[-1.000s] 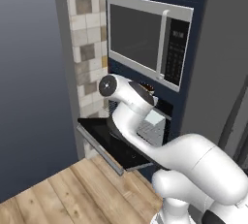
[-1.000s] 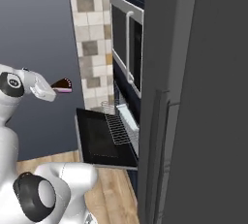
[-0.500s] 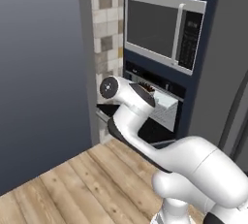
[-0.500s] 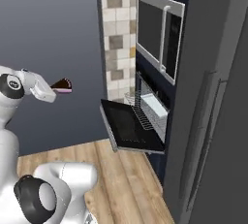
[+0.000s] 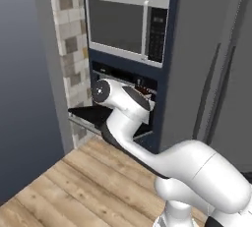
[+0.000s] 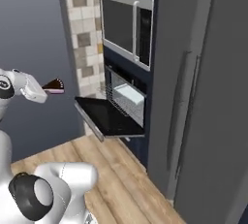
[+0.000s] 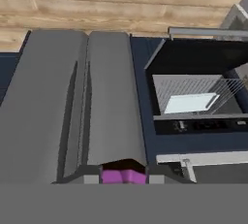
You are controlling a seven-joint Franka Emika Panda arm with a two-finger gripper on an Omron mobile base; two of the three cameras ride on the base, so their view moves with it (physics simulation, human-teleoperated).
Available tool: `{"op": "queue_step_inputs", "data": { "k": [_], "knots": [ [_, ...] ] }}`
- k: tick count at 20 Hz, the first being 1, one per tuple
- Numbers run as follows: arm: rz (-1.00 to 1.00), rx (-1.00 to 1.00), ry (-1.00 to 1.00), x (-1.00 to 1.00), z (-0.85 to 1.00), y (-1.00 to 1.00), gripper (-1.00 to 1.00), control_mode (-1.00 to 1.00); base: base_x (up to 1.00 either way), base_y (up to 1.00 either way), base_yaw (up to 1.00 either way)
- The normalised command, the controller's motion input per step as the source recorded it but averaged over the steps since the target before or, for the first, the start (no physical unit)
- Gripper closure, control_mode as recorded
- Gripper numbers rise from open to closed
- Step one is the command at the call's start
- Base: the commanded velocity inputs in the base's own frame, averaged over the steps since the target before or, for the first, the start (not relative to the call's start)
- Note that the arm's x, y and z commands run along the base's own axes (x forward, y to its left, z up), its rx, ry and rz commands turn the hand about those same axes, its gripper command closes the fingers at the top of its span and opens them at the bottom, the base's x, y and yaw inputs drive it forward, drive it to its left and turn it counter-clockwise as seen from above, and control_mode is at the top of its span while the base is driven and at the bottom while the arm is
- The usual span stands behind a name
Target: Take the baked cake out of the oven and place it on the plate for cooling. Then close the oven door.
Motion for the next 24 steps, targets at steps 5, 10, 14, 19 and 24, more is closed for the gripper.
{"op": "queue_step_inputs", "data": {
  "k": [5,10,14,19,24],
  "knots": [
    [0.00,0.00,0.00,0.00,0.00,0.00,1.00,1.00,-0.45,0.00,-0.73],
    [0.00,0.00,0.00,0.00,0.00,0.00,1.00,1.00,-0.39,-0.08,-0.72],
    [0.00,0.00,0.00,0.00,0.00,0.00,1.00,1.00,-0.34,-0.17,-0.67],
    [0.00,0.00,0.00,0.00,0.00,0.00,1.00,1.00,-0.16,-0.36,-0.58],
    [0.00,0.00,0.00,0.00,0.00,0.00,1.00,1.00,0.13,-0.43,-0.31]
  ]
}}
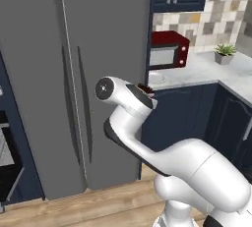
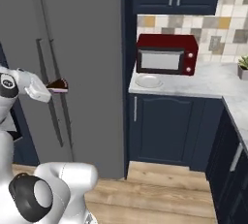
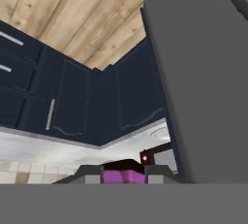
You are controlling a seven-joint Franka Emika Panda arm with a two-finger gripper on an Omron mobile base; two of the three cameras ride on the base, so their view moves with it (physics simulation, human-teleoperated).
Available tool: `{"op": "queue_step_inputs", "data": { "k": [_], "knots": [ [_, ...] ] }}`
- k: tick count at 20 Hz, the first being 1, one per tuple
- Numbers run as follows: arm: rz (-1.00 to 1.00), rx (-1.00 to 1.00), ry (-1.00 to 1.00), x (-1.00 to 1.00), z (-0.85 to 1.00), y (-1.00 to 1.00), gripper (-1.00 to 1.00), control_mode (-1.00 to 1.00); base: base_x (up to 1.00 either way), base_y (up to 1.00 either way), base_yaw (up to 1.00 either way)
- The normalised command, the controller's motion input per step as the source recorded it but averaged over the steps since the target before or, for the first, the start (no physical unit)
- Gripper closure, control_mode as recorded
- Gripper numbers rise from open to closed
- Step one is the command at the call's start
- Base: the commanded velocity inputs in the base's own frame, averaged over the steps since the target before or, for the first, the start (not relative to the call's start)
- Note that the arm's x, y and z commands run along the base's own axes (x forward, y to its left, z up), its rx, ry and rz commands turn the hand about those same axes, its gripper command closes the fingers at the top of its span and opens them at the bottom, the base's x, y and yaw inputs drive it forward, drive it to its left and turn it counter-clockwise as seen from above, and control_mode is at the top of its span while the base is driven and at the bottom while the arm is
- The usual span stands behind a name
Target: Take the baked cake out of the oven and place it on the plate for cooling. Then close the oven door.
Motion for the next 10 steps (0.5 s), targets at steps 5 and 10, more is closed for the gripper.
{"op": "queue_step_inputs", "data": {
  "k": [5,10],
  "knots": [
    [0.00,0.00,0.00,0.00,0.00,0.00,1.00,1.00,0.42,-0.56,-0.12],
    [0.00,0.00,0.00,0.00,0.00,0.00,1.00,1.00,0.40,-0.59,-0.07]
  ]
}}
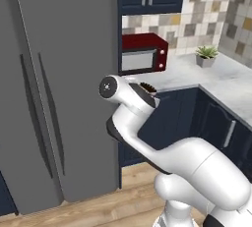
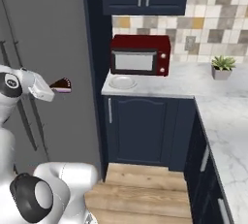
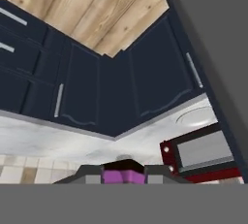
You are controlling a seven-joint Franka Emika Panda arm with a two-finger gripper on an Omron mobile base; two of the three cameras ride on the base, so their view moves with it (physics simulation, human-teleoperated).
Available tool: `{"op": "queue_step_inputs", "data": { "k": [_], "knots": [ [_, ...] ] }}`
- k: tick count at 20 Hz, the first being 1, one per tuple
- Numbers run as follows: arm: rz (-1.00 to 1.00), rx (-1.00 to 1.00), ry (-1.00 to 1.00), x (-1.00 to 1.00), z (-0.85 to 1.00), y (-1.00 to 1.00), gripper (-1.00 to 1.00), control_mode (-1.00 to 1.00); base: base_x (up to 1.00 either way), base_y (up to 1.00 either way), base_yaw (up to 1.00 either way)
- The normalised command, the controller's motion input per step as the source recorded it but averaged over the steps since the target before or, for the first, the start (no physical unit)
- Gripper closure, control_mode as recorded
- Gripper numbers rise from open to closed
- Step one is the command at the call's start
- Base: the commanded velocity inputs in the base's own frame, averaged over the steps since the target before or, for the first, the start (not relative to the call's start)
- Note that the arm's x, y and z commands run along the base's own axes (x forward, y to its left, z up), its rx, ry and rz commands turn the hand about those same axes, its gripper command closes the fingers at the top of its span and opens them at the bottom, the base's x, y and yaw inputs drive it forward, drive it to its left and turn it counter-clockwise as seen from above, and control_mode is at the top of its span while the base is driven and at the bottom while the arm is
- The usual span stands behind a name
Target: Take the baked cake out of the oven and place it on the plate for cooling. Then close the oven door.
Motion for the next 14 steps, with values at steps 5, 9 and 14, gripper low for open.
{"op": "queue_step_inputs", "data": {
  "k": [5,9,14],
  "knots": [
    [0.00,0.00,0.00,0.00,0.00,0.00,1.00,1.00,0.59,-0.55,-0.04],
    [0.00,0.00,0.00,0.00,0.00,0.00,1.00,1.00,0.80,-0.34,-0.03],
    [0.00,0.00,0.00,0.00,0.00,0.00,1.00,1.00,0.81,-0.12,-0.03]
  ]
}}
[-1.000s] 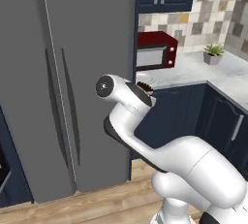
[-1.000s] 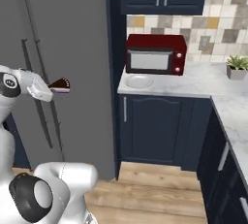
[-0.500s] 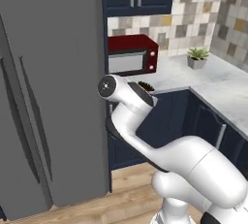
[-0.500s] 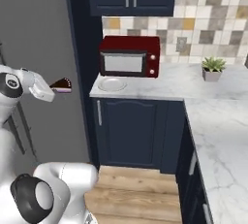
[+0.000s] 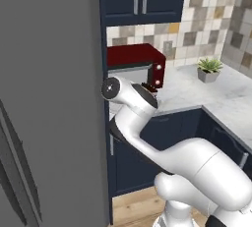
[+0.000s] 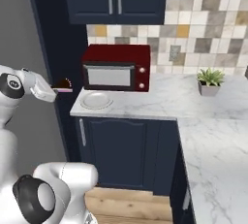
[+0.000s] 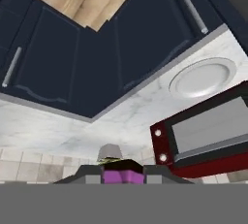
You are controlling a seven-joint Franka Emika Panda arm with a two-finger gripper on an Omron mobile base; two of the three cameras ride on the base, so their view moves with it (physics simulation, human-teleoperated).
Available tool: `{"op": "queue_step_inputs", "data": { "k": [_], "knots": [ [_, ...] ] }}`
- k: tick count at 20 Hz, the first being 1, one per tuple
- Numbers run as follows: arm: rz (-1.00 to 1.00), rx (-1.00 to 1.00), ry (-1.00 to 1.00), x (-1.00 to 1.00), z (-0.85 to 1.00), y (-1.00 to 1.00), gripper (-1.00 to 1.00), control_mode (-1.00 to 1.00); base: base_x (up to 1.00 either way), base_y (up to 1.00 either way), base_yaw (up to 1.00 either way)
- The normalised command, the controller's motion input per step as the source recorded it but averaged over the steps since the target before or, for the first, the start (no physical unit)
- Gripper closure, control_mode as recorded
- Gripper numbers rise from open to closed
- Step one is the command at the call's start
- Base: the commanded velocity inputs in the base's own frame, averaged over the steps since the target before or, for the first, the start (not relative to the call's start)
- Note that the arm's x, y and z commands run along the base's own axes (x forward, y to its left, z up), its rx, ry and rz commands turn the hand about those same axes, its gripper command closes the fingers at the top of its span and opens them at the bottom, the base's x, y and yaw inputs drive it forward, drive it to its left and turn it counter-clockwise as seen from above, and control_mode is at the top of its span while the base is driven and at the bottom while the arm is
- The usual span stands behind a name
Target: Take the baked cake out of the oven and place it on the plate for cooling. Then close the oven door.
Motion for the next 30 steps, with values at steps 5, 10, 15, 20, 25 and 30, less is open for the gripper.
{"op": "queue_step_inputs", "data": {
  "k": [5,10,15,20,25,30],
  "knots": [
    [0.00,0.00,0.00,0.00,0.00,0.00,1.00,1.00,0.57,-0.29,-0.02],
    [0.00,0.00,0.00,0.00,0.00,0.00,1.00,1.00,0.49,-0.40,-0.01],
    [0.00,0.06,0.01,0.07,0.00,-0.15,1.00,-1.00,0.17,-0.24,0.00],
    [0.04,0.16,0.01,0.36,0.00,-0.26,1.00,-1.00,0.00,0.00,0.00],
    [0.18,0.16,0.04,0.77,-0.04,-0.02,1.00,-1.00,0.00,0.00,0.00],
    [0.22,0.08,0.11,0.60,-0.21,0.02,1.00,-1.00,0.00,0.00,0.00]
  ]
}}
